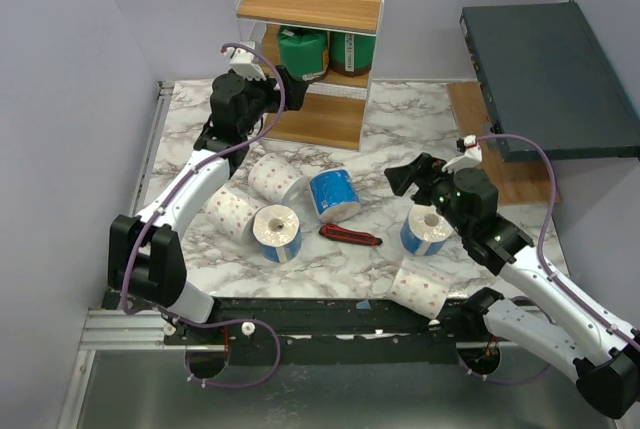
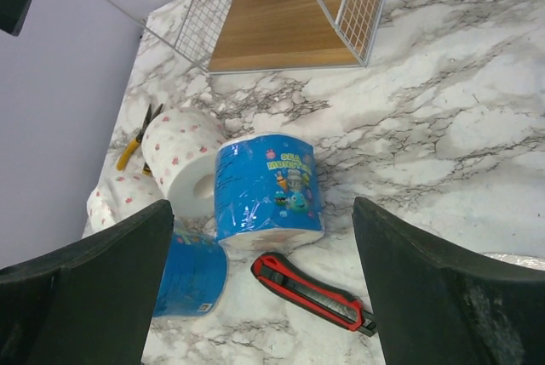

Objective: Place and organize the paper towels onto the shelf
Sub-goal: Place the paper towel on the shelf, then adjust the paper towel on the shelf.

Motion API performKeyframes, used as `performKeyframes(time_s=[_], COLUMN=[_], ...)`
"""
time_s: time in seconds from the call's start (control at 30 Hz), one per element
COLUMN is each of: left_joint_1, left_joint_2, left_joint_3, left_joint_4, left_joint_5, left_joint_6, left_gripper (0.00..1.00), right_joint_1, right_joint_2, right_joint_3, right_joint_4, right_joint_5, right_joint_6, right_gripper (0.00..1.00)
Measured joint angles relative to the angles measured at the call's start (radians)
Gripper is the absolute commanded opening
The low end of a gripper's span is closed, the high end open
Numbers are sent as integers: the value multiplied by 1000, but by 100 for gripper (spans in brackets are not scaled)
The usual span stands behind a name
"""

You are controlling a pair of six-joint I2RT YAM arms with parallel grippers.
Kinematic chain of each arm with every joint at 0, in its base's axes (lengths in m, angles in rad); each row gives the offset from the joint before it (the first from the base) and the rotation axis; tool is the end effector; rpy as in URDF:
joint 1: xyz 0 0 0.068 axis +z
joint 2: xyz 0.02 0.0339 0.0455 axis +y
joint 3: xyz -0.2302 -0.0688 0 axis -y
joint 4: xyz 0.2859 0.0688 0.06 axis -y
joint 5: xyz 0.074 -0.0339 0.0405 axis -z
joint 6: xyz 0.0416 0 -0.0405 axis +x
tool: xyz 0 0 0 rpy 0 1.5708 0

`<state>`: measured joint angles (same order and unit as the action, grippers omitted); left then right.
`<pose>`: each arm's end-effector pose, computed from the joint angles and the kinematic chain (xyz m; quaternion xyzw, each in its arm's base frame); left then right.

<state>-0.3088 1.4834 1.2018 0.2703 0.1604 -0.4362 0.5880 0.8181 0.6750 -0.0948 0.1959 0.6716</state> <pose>0.3850 -0.1298 0.3197 0.0111 0.7110 -0.3081 0.6320 0.2256 0.1407 0.2731 0.0931 0.7790 0.3002 0.5425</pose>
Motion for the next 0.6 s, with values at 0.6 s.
performKeyframes(time_s=[0.6], left_joint_1=[-35], left_joint_2=[171], left_joint_3=[230], left_joint_4=[-27], left_joint_5=[-160], left_joint_6=[77], left_gripper=[88], right_joint_1=[0], right_joint_2=[-20], right_joint_3=[-2], right_joint_4=[-39], right_joint_5=[30], right_joint_6=[-17], right_gripper=[90])
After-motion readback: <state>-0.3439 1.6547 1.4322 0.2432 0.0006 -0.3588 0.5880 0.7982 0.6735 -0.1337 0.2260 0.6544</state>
